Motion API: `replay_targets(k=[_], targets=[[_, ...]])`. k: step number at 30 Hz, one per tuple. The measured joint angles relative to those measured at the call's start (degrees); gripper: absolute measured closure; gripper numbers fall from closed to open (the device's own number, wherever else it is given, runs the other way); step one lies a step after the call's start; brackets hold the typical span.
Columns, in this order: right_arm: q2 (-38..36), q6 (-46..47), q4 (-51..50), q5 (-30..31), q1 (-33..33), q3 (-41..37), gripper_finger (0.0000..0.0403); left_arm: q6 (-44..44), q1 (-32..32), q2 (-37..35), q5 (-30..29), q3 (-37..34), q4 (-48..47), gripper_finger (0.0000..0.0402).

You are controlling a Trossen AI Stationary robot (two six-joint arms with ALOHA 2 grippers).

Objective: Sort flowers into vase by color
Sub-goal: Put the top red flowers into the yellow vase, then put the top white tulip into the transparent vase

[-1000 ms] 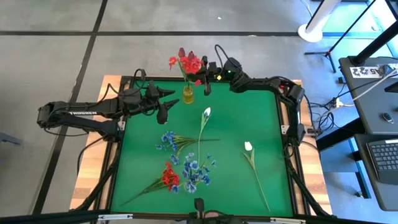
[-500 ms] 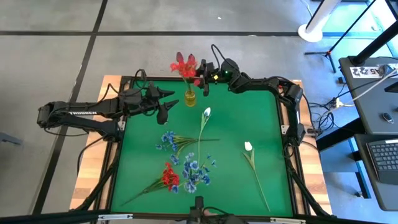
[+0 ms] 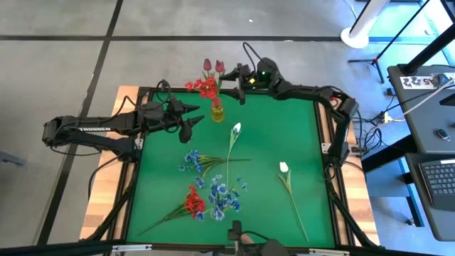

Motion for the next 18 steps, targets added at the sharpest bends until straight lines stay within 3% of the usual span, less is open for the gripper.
replay_targets(k=[6, 12, 18], targets=[[-7.32, -7.75, -19.04, 0.32, -1.19, 0.00, 0.0073, 0.00, 0.00, 0.00, 0.00, 0.00, 0.02, 0.0190], [-15.74, -19.43, -44.18, 11.41, 0.44, 0.02, 0.0072, -2.18, -0.02, 0.00, 0.00, 0.00, -3.76, 0.0190], [-19.65, -19.38, -60.41, 18.94, 5.84, -0.58, 0.0072, -10.35, -0.37, 0.00, 2.08, 0.00, -14.37, 0.0190]])
